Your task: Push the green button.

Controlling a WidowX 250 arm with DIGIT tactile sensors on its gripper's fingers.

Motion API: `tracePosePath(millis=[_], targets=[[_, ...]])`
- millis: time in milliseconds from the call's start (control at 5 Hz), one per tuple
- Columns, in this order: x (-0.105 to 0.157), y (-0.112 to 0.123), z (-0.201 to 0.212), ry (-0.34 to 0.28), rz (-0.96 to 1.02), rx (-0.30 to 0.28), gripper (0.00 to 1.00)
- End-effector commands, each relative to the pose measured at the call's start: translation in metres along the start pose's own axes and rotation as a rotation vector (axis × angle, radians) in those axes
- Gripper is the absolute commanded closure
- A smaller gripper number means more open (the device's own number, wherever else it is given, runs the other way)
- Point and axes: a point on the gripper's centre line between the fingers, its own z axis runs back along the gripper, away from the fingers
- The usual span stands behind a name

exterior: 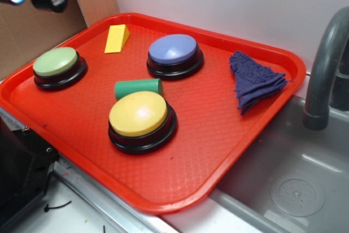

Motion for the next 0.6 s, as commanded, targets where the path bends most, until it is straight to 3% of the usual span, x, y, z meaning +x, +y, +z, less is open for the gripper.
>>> tracePosePath(millis=[0, 400], targets=[[0.023, 0.046, -0.053, -0.052, 0.105, 0.017, 0.0], [0.025, 0.064, -0.093, -0.028, 0.059, 0.04, 0.0]])
